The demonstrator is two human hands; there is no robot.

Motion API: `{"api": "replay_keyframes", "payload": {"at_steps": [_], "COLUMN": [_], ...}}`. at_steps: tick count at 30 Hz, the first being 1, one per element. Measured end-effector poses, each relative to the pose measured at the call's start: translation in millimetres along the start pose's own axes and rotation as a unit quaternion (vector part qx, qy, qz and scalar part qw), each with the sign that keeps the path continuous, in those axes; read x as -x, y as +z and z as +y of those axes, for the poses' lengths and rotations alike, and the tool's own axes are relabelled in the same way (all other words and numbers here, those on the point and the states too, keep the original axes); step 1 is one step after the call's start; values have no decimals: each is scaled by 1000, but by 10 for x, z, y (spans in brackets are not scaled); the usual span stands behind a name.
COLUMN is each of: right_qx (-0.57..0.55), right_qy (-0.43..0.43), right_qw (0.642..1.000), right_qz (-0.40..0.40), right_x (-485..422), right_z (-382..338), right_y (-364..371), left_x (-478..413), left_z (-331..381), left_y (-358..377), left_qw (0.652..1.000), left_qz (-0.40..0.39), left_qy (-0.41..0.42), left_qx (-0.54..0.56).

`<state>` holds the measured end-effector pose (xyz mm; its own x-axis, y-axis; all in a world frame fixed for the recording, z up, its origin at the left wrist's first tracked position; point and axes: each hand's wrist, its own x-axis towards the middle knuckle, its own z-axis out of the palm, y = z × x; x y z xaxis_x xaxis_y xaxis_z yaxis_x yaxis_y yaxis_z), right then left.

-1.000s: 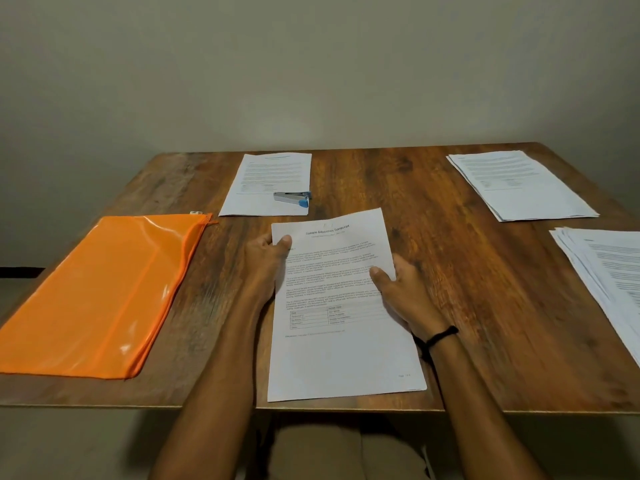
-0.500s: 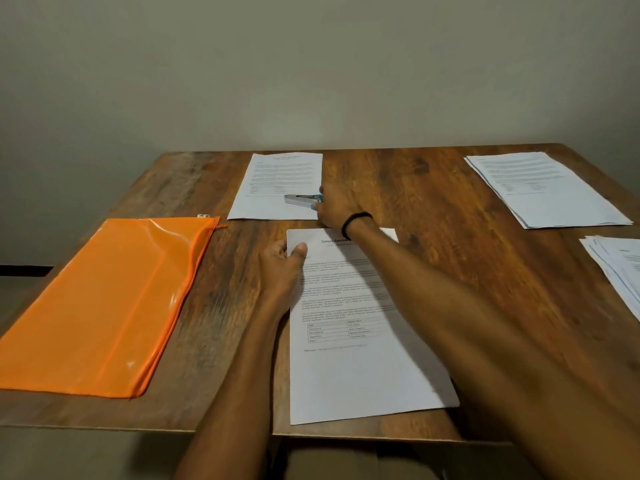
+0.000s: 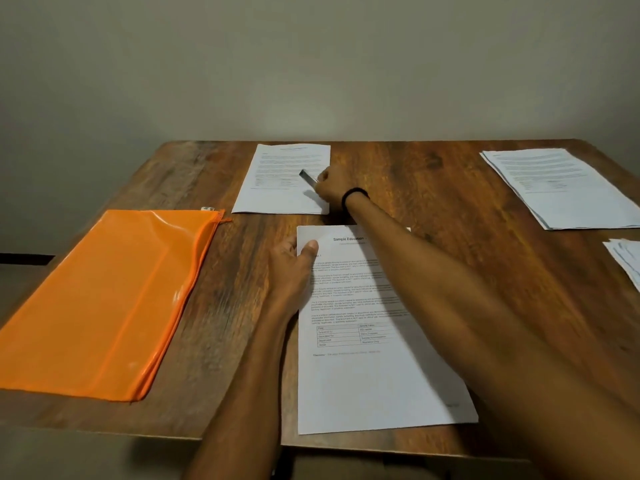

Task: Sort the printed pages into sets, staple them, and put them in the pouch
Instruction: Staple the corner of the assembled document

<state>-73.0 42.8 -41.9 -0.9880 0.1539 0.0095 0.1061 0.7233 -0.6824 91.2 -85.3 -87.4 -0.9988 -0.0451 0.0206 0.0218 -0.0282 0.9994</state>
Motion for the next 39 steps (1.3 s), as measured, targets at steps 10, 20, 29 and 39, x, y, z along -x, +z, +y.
{"api": "replay_keyframes", "payload": {"at_steps": [10, 20, 29, 39], "right_qx": [-526, -360, -234, -2], "right_qy": [-3, -88, -121, -218], "right_qw": [850, 928, 964, 973], "right_qz": [-18, -42, 42, -78], "right_x": [1203, 1200, 1138, 1111], "right_z": [176, 219, 134, -11], "right_y": [-327, -429, -287, -209], "left_x": [62, 28, -7, -6], "left_z": [49, 0, -29, -62], "left_y": [26, 31, 42, 27], "left_qw": [997, 999, 1000, 997], "left_qz": [1, 3, 2, -2], "left_qy": [15, 36, 15, 68], "left_qx": [-69, -41, -13, -21]}}
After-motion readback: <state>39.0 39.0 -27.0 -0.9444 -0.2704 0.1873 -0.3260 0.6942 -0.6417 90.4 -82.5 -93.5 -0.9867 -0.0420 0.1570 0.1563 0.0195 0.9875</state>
